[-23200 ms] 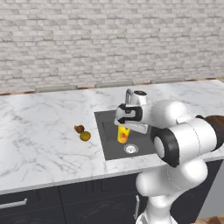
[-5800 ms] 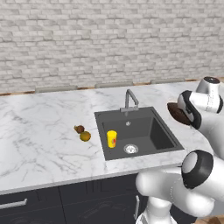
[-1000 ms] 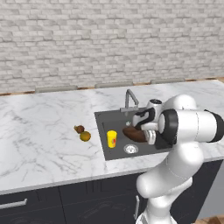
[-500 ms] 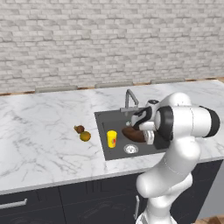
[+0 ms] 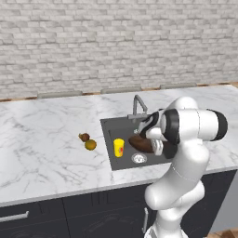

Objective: Remove the pear and orange from the sink. Then move the bowl and cup from the counter to the sink for washing.

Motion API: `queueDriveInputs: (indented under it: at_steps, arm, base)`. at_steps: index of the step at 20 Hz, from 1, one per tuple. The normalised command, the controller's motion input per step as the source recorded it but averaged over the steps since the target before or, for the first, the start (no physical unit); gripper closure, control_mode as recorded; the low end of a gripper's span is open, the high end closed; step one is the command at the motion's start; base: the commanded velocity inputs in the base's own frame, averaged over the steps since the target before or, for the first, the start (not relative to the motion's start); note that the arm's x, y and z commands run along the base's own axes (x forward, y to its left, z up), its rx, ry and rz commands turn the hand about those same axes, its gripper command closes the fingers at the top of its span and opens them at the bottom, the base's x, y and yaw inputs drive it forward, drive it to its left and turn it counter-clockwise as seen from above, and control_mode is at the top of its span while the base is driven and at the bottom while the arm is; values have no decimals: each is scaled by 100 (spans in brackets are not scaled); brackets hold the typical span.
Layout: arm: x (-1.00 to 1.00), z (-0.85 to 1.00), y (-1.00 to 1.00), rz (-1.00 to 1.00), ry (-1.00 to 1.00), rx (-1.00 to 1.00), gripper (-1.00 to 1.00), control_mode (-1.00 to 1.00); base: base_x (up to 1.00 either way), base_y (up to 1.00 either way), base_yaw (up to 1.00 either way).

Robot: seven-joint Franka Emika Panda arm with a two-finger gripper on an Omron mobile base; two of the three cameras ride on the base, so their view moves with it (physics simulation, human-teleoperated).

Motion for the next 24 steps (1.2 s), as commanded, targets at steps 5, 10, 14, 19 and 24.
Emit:
queueDriveInputs:
  at_steps: [5,10,14,19,24]
  arm:
    - [14,-16,0,0,0,4,100,-100]
    - [15,-9,-4,0,0,0,100,-100]
    - [15,-12,-1,0,0,0,100,-100]
    - [16,-8,0,0,2,0,100,-100]
    - [7,-10,0,0,6,0,100,-100]
  base:
    - [0,0,0]
    - [0,0,0]
    - [0,0,0]
    - [0,0,0]
    - [0,0,0]
